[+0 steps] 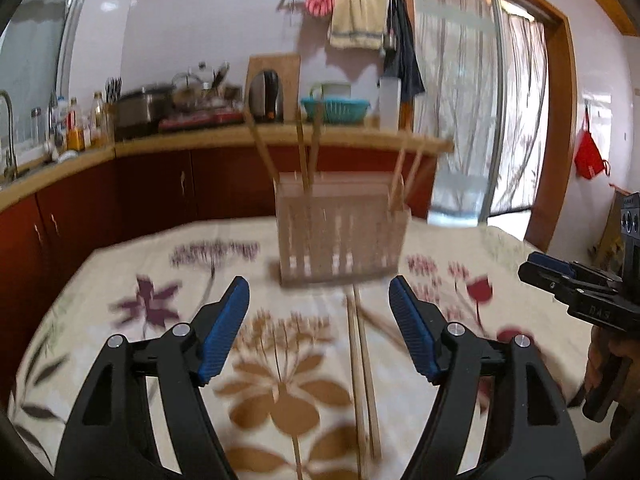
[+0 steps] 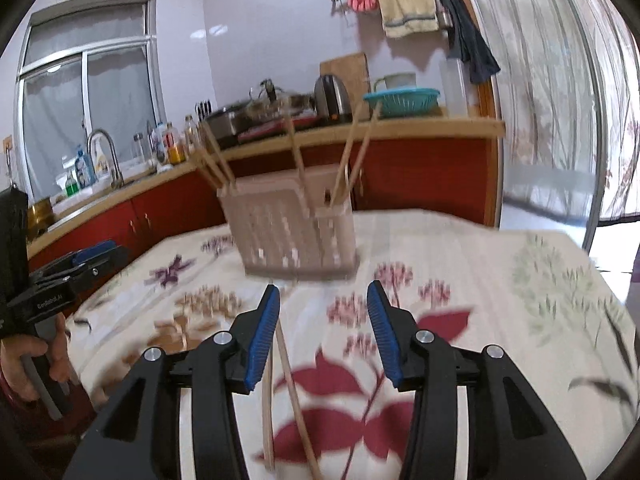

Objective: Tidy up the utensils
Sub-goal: 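Move the open right tool back to the remaining chopsticks, then close the right tool on another wooden chopstick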

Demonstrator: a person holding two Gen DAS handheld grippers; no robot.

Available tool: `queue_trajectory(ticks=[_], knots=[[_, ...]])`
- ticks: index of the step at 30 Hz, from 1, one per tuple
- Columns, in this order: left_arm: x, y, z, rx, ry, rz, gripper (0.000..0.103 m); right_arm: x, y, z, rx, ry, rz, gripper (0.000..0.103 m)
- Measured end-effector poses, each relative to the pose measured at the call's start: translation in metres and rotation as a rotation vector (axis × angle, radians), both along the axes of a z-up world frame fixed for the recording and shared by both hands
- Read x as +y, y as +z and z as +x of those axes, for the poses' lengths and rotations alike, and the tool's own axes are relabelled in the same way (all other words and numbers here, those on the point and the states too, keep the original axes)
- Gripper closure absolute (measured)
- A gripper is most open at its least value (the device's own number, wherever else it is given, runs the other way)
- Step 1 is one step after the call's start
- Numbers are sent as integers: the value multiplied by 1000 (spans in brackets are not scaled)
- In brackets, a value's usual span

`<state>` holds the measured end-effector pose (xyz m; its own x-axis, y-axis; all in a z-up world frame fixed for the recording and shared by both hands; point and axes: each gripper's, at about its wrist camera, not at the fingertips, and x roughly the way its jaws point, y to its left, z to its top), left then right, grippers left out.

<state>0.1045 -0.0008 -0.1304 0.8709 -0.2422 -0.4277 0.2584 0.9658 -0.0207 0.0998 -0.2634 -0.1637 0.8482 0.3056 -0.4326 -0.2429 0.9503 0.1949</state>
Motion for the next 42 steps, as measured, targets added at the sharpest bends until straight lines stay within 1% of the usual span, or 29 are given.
queue_trajectory(ticks=[5, 9, 10, 13, 16, 18, 19, 21, 24, 27, 29, 31, 33, 35, 38, 42], knots=[[5, -34, -17, 77, 5, -6, 34, 3, -34, -20, 34, 23, -5, 59], [3, -56, -28, 119, 1, 4, 38, 3, -50, -31, 57, 28, -6, 60], [3, -62, -31, 135, -2, 12, 40, 3, -52, -33, 60, 28, -8, 60], [1, -80, -40, 171, -10, 27, 42, 1, -56, -39, 58, 30, -10, 60], [0, -91, -45, 200, -20, 30, 44, 1, -58, -42, 59, 31, -9, 60], [-1, -99, -47, 215, -20, 50, 47, 1, -59, -43, 61, 31, -9, 60], [-1, -103, -46, 227, -18, 54, 51, 2, -60, -43, 62, 31, -9, 60], [0, -108, -45, 245, -8, 61, 54, 2, -61, -44, 62, 32, -9, 60], [2, -109, -45, 242, 0, 59, 55, 2, -63, -44, 63, 38, -9, 60], [0, -110, -44, 232, -14, 53, 56, 5, -66, -43, 72, 45, -14, 60], [-5, -111, -42, 220, -23, 65, 58, 7, -70, -43, 78, 55, -14, 66], [-10, -113, -41, 203, -33, 84, 62, 10, -74, -41, 87, 64, -23, 69], [-13, -113, -39, 191, -38, 84, 64, 11, -76, -41, 90, 70, -25, 71], [-12, -114, -39, 185, -37, 78, 68, 12, -79, -40, 92, 74, -28, 76], [-10, -114, -40, 176, -31, 71, 73, 14, -86, -42, 95, 82, -35, 78], [-9, -115, -41, 169, -31, 69, 75, 12, -91, -48, 84, 89, -31, 78]])
